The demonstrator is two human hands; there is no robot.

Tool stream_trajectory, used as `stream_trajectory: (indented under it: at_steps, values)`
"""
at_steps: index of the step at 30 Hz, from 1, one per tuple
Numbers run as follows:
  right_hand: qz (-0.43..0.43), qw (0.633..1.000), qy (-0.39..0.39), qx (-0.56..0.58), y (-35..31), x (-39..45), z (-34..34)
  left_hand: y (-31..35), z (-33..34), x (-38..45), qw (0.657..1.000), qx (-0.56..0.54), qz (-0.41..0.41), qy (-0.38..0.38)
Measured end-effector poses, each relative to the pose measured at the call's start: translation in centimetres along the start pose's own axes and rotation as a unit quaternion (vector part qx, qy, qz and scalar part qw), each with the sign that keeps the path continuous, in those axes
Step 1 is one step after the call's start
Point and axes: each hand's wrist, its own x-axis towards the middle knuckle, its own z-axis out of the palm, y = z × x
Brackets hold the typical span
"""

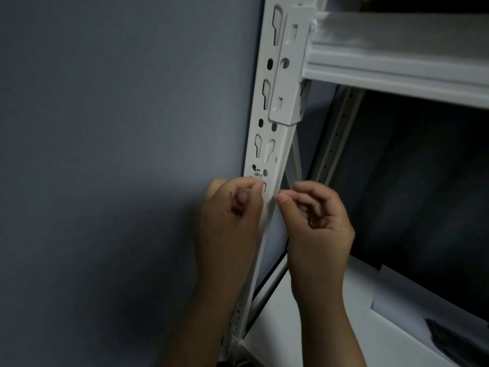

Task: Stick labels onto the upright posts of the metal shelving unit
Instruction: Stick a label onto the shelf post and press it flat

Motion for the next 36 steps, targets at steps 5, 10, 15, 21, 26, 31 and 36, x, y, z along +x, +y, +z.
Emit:
stream_trajectory:
  at_steps: [5, 10, 15, 21, 26, 31, 36]
  values:
    - [0.016, 1.000, 0.021, 0.009, 0.5, 0.3, 0.0, 0.1, 1.3, 1.0, 0.999, 0.024, -0.004, 0.035]
    - [0.012, 1.000, 0.021, 0.007, 0.6, 0.6, -0.2, 0.2, 1.5, 1.4, 0.999, 0.025, 0.001, 0.040]
    - [0.017, 0.999, 0.025, 0.014, 0.7, 0.7, -0.2, -0.1, 1.5, 1.4, 0.999, 0.031, -0.016, 0.032]
    - [0.025, 0.999, 0.030, 0.021, 0.7, 0.7, -0.4, 0.2, 1.7, 1.5, 0.998, 0.002, -0.052, 0.025]
    - [0.022, 0.999, 0.031, 0.008, 0.6, 0.7, -0.6, 0.2, 1.8, 1.5, 0.993, -0.054, -0.109, 0.013]
    - [0.028, 0.999, 0.029, 0.013, 0.6, 0.7, -0.7, 0.3, 2.0, 1.8, 0.986, -0.102, -0.134, 0.007]
    - [0.034, 0.999, 0.025, 0.010, 0.7, 0.7, -0.8, 0.2, 2.0, 1.9, 0.988, -0.091, -0.121, 0.005]
